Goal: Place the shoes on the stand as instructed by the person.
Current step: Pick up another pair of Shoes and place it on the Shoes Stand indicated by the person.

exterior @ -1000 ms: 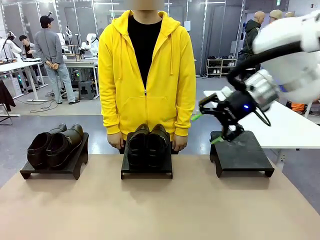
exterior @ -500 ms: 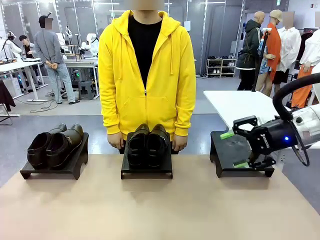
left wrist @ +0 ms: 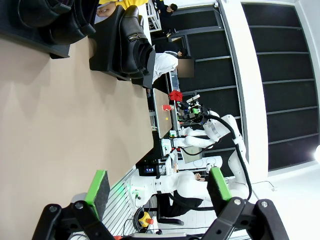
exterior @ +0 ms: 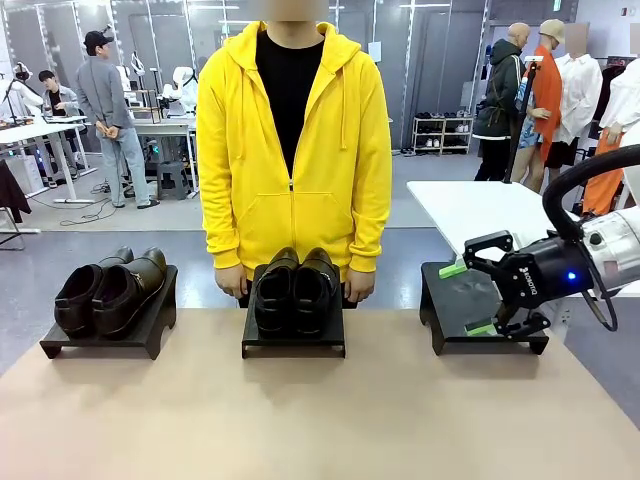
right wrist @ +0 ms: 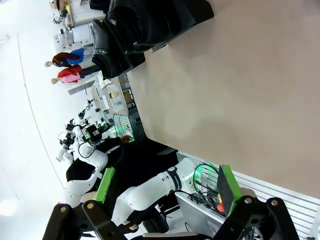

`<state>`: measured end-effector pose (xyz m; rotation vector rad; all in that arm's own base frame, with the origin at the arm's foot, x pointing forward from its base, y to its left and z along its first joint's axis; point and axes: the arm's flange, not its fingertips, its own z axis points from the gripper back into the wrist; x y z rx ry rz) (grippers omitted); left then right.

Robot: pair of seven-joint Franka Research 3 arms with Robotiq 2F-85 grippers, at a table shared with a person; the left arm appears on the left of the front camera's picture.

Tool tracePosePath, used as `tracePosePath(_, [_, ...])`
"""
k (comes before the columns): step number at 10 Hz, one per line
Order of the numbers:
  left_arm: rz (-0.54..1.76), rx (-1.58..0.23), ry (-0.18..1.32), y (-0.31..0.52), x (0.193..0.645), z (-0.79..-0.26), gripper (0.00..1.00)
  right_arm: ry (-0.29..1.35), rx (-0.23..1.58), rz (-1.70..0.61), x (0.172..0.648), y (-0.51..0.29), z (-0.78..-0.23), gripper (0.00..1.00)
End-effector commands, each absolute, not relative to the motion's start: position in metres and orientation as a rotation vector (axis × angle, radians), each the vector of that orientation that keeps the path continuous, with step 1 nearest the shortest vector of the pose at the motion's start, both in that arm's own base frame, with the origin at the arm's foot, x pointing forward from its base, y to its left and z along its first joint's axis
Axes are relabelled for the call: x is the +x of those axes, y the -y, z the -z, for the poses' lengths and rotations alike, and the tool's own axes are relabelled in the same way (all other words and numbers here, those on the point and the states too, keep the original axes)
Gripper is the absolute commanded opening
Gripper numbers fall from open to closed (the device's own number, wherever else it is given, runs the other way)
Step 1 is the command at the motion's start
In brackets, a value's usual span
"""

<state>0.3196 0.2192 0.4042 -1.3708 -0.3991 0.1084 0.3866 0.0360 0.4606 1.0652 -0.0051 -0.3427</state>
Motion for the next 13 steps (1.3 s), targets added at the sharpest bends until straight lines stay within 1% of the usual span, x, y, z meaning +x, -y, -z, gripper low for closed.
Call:
tracePosePath(1, [-0.095,-1.380,0.406,-0.218,0.316,-0.405,1.00,0.003,1.075,0.340,0.389,-0.036,-0.462,1.00])
tracePosePath(3, [-0.095,-1.380,0.406,-0.218,0.316,-0.405,1.00,0.005,1.065,0.343,0.387,-0.036,-0.461,1.00])
tracePosePath(6, [-0.095,-1.380,0.406,-0.218,0.316,-0.405,1.00,0.084,1.156,0.386,0.375,0.043,-0.449,1.00])
tracePosePath(7, [-0.095,-1.380,0.406,-0.218,0.316,-0.405,1.00,0.107,1.194,0.357,0.371,0.079,-0.439,1.00])
tracePosePath(8, [-0.095,-1.380,0.406,-0.218,0.316,-0.405,1.00,0.102,1.289,0.352,0.370,0.112,-0.431,1.00])
tracePosePath(11, [-0.095,-1.380,0.406,-0.218,0.316,-0.405,1.00,0.114,1.495,0.336,0.356,0.196,-0.395,1.00])
tracePosePath(13, [-0.095,-1.380,0.406,-0.218,0.316,-0.405,1.00,0.124,1.526,0.371,0.351,0.223,-0.371,1.00])
